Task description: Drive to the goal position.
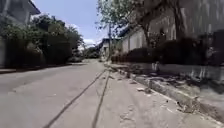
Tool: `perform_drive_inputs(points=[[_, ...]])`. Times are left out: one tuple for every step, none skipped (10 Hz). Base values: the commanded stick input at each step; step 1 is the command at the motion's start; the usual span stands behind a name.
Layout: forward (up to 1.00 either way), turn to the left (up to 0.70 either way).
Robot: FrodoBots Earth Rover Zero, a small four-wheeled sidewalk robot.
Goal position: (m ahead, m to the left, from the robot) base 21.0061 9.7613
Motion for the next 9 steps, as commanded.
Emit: perform_drive_inputs(points=[[1.0, 0.11], [1.0, 0.15], [1.0, 0.2], [1.0, 0.24], [1.0, 0.29], [1.0, 0.33], [1.0, 0.38], [1.0, 0.29], [1.0, 0.05]])
